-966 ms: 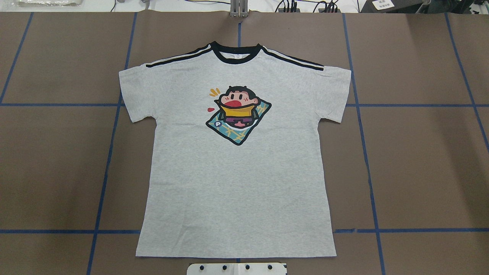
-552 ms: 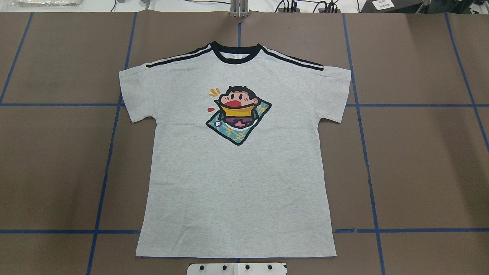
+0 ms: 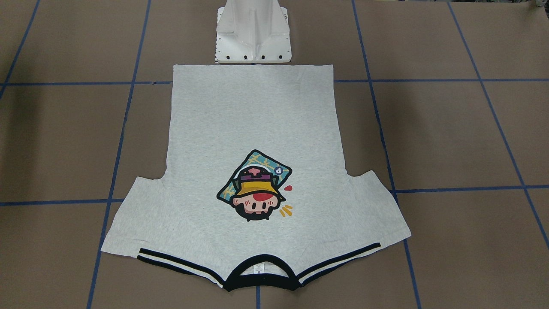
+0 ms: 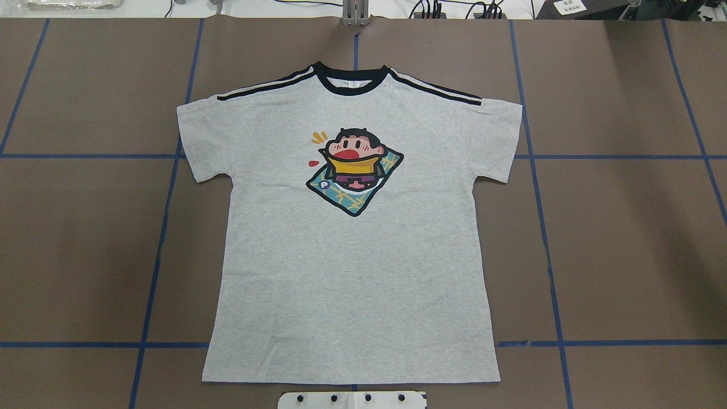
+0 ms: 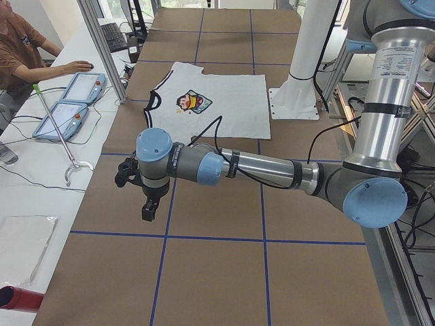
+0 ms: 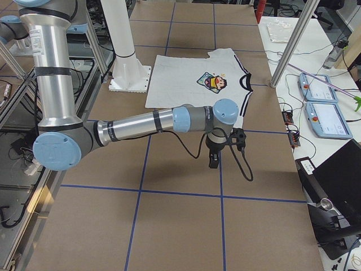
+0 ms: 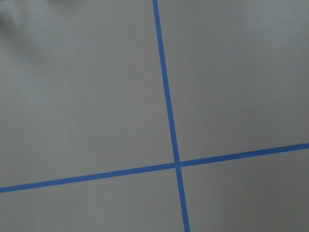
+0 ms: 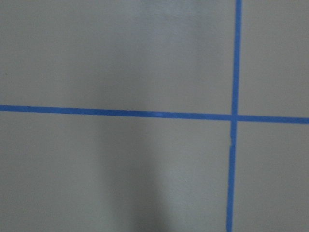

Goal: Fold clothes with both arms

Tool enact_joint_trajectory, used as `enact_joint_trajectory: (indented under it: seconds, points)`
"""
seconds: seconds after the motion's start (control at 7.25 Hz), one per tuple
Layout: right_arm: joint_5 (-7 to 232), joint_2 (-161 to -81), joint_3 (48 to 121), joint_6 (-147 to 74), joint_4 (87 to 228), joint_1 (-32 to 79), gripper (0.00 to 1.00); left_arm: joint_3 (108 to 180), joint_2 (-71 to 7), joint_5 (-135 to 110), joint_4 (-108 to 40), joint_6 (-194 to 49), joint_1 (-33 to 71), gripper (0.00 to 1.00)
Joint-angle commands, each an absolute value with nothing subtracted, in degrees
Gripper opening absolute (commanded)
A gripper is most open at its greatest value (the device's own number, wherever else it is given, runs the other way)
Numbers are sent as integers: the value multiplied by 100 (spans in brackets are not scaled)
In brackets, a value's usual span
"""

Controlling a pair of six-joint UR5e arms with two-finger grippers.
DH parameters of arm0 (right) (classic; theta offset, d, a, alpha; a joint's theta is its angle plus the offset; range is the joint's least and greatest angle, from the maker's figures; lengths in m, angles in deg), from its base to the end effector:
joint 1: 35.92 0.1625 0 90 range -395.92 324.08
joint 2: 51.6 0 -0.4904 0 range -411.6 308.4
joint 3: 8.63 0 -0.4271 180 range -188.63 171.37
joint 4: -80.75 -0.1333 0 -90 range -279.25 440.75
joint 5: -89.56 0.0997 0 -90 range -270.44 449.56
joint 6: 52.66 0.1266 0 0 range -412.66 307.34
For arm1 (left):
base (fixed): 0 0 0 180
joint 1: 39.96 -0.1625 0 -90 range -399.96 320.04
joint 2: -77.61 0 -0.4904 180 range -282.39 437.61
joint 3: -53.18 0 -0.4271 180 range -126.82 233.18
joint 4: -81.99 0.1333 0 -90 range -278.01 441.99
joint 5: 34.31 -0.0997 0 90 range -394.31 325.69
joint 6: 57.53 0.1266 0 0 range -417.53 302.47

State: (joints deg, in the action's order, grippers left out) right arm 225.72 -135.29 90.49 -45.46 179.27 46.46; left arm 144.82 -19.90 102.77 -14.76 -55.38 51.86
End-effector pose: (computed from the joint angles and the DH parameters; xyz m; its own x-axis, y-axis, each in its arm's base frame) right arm -0.0346 -0.5756 0.6114 0.6862 -0.0531 0.7255 0.0460 0.9985 0.0296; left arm -0.0598 -0.6037 0.6364 0.6877 0.2148 -0.6935 0.0047 0.9539 0.3002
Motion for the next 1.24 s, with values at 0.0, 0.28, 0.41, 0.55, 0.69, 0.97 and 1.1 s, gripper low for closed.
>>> enact_joint_trajectory:
  seconds: [0.0, 0.28, 0.41, 0.55, 0.69, 0.97, 1.1]
  points:
    - [22457, -12966, 8387, -3820, 16826, 3785, 100, 14424, -2012, 10623, -1706, -5586, 5153, 100]
    - [21967, -12623, 7333, -3301, 14906, 3459, 100, 14362, -2057, 10605, -2327, -5577, 5127, 100]
    - [21947, -12091, 6632, -2471, 14138, 3170, 100, 14275, -2039, 10596, -2496, -5577, 5127, 100]
    - [21894, -11659, 6259, -1810, 13913, 2854, 100, 14109, -2091, 10579, -2497, -5560, 5101, 100]
    - [21607, -11403, 6177, -1673, 13928, 2624, 100, 13925, -2135, 10578, -2506, -5551, 5075, 100]
    - [21148, -10920, 5784, -1022, 13937, 2237, 99, 13870, -2153, 10578, -2576, -5542, 5074, 100]
    - [21147, -10656, 5416, -1021, 13954, 2174, 97, 13853, -2153, 10578, -2602, -5542, 5074, 100]
